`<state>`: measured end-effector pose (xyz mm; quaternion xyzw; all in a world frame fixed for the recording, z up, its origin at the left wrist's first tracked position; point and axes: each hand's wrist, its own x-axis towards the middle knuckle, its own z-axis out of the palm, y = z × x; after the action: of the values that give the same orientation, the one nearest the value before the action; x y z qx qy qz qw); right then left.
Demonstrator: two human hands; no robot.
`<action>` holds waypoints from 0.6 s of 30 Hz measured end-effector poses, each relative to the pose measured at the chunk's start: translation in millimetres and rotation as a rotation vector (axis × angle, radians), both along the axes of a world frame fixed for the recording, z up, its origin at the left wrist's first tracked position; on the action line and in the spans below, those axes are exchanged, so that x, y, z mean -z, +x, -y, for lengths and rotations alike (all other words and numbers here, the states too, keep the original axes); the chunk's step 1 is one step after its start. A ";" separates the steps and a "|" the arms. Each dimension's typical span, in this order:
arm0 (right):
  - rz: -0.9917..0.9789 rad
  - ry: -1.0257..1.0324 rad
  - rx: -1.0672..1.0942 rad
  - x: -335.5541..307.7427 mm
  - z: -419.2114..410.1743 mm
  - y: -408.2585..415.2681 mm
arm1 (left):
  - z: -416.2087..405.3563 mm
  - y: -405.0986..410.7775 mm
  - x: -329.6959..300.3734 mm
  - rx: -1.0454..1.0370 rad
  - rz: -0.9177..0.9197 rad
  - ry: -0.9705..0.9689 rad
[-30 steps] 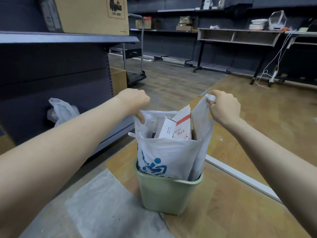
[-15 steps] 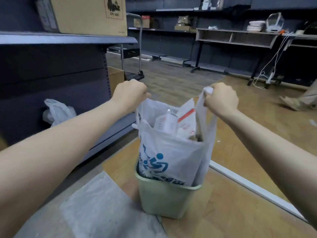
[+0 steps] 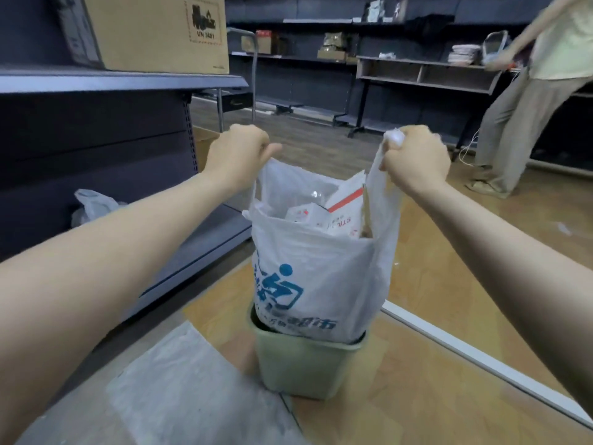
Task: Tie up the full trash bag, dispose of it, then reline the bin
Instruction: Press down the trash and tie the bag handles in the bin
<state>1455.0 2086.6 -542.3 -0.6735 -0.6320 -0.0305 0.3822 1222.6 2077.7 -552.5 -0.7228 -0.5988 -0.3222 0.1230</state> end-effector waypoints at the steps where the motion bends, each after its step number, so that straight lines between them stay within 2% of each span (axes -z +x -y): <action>1: -0.018 0.056 -0.027 -7.3 1.0 1.2 | -0.6 0.6 -8.4 0.026 0.070 0.006; 4: -0.016 0.084 -0.169 0.1 0.9 -8.2 | -1.7 15.6 -9.9 0.159 0.291 -0.134; 7: -0.228 -0.076 -0.312 30.1 -5.0 -25.9 | -4.1 31.5 11.7 0.231 0.436 -0.334; 9: -0.384 -0.154 -0.387 45.1 -4.4 -31.7 | -5.7 37.6 24.0 0.272 0.519 -0.389; 12: -0.508 -0.154 -0.460 60.0 -1.9 -33.1 | -1.3 47.6 29.3 0.341 0.662 -0.493; 14: -0.585 -0.118 -0.476 63.8 0.7 -32.0 | 3.6 51.4 28.7 0.351 0.736 -0.521; 18: -0.671 -0.103 -0.542 70.2 11.1 -34.0 | 5.2 54.3 33.3 0.320 0.820 -0.435</action>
<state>1421.0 2075.5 -612.6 -0.4739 -0.6275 0.3233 0.5264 1277.0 2072.5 -585.8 -0.6282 -0.5327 -0.4626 -0.3280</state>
